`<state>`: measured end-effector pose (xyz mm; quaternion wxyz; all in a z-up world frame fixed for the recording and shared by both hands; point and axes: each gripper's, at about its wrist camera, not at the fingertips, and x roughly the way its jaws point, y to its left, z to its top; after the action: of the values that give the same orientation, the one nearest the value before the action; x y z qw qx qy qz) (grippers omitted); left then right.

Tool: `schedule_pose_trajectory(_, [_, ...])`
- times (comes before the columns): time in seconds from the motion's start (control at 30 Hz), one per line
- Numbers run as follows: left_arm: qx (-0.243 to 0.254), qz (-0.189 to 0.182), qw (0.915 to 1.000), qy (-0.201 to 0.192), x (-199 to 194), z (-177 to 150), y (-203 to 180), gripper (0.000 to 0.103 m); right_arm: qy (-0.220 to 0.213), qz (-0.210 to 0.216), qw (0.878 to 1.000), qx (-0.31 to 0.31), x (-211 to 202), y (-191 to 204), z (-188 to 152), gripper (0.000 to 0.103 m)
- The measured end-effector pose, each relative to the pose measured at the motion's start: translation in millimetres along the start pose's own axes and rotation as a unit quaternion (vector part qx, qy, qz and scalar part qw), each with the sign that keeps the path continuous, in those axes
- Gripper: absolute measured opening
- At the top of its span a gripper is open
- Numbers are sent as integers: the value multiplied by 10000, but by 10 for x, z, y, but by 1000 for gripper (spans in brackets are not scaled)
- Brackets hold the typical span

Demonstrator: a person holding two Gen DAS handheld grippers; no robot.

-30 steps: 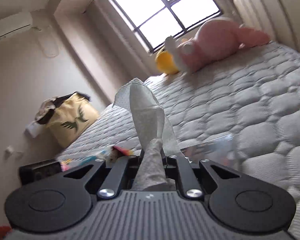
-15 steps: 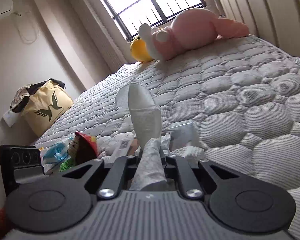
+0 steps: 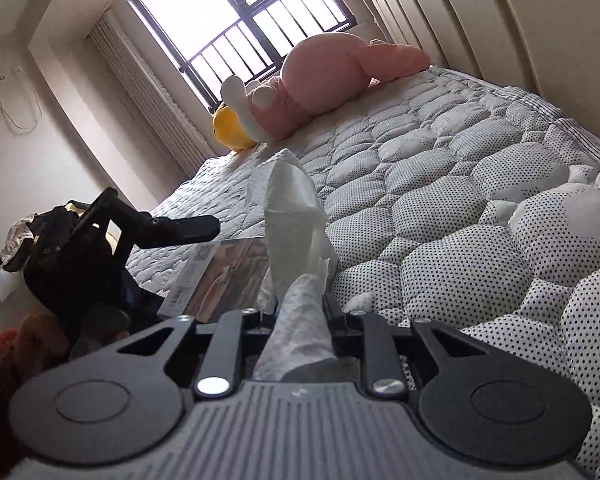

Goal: Organize objects
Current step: 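Lower the white box onto the mattress and open the left tool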

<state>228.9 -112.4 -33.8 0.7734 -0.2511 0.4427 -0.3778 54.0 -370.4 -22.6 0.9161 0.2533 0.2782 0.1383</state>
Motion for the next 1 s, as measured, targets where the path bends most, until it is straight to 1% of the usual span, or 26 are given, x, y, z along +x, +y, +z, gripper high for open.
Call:
schedule_pose_trajectory(0.03, [432,71,9989,-143,-18,-88,-59,100,-41,-34,10000,0,-16,3,-2,18])
schedule_pose_trajectory(0.07, [909,200,9952,-288,-40,-194,-127,98,-95,-102,9999,1,-51,4,0,16])
schedule_pose_trajectory(0.1, [1435,411,9879,-430,-64,-323,-202,91,-155,-193,9997,7,-92,3,7,16])
schedule_pose_trajectory(0.13, [1838,551,9798,-560,-87,-431,-264,91,-236,-313,9992,15,-141,-2,22,15])
schedule_pose_trajectory(0.17, [2095,594,9736,-690,-112,-513,-314,91,-320,-440,9985,-1,-190,3,48,11])
schedule_pose_trajectory(0.2, [2325,632,9670,-827,-137,-574,-374,89,-387,-543,9978,-46,-232,22,79,11])
schedule_pose_trajectory(0.23, [2517,661,9606,-977,-163,-605,-450,85,-450,-606,9971,-104,-270,52,112,11])
schedule_pose_trajectory(0.3, [2902,693,9450,-1340,-200,-647,-611,82,-534,-505,9969,-278,-327,175,190,11])
schedule_pose_trajectory(0.33, [3044,770,9371,-1522,-195,-666,-688,82,-572,-424,9967,-401,-353,257,232,11])
schedule_pose_trajectory(0.37, [3118,882,9308,-1694,-174,-685,-754,82,-613,-337,9959,-567,-378,359,276,11])
schedule_pose_trajectory(0.4, [3125,955,9275,-1816,-136,-693,-804,83,-655,-250,9949,-732,-403,461,321,11])
schedule_pose_trajectory(0.5, [3064,1048,9242,-2023,5,-666,-893,84,-631,-80,9886,-1366,-433,805,478,11])
schedule_pose_trajectory(0.57, [3001,1038,9238,-2141,75,-624,-921,84,-526,16,9844,-1679,-391,1012,602,11])
schedule_pose_trajectory(0.67, [2963,956,9228,-2269,150,-565,-917,84,-256,412,9835,-1745,-192,1194,782,11])
schedule_pose_trajectory(0.73, [2974,891,9226,-2292,144,-565,-903,85,-30,574,9829,-1750,22,1276,864,12])
schedule_pose_trajectory(0.8, [3006,752,9215,-2341,101,-578,-875,85,281,508,9817,-1816,267,1332,895,12])
schedule_pose_trajectory(0.83, [3054,691,9196,-2374,85,-591,-878,86,439,433,9808,-1849,374,1343,896,12])
schedule_pose_trajectory(0.9, [3217,608,9130,-2436,61,-630,-901,87,667,178,9772,-2006,492,1357,865,12])
schedule_pose_trajectory(0.93, [3310,638,9094,-2435,70,-648,-925,88,697,62,9755,-2085,493,1359,844,12])
schedule_pose_trajectory(1.0, [3476,626,9041,-2407,90,-672,-963,91,595,-98,9734,-2210,379,1345,800,12])
